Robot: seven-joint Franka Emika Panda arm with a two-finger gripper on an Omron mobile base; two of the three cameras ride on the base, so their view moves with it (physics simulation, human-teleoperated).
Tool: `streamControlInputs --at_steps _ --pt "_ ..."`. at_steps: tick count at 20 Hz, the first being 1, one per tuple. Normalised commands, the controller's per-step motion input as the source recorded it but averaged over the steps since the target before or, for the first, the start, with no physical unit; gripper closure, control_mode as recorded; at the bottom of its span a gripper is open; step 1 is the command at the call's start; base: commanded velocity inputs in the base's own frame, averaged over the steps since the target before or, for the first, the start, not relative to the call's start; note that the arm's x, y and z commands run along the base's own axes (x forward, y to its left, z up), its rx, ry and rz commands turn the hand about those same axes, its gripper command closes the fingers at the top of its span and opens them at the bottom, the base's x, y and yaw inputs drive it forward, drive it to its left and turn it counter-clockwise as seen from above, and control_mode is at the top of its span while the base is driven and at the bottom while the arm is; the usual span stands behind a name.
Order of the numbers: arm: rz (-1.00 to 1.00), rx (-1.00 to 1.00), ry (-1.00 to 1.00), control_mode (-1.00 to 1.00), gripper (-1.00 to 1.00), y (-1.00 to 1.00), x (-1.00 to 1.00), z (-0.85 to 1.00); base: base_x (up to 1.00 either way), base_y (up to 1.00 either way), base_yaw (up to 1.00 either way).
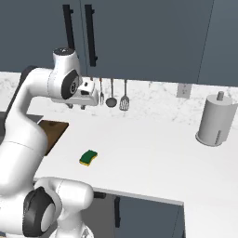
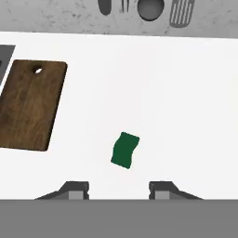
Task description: Pick up the sponge from the counter and clean the cutting board by briefly scrubbing or pressing down on the cutting board. Once finished, release the sponge.
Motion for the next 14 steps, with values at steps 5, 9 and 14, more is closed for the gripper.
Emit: streamControlInputs --at_steps 5,9,14 --pt "-0.05 0.04 0.01 -1.0 -1.0 0.0 0.0 -0.25 0.0 0.0 0.0" --pt "-0.24 0.0 0.0 -1.0 -1.0 0.0 0.0 -0.68 0.0 0.0 0.0" --pt "-0.25 0.0 0.01 -1.0 -1.0 0.02 0.0 -0.63 0.0 0.0 0.0"
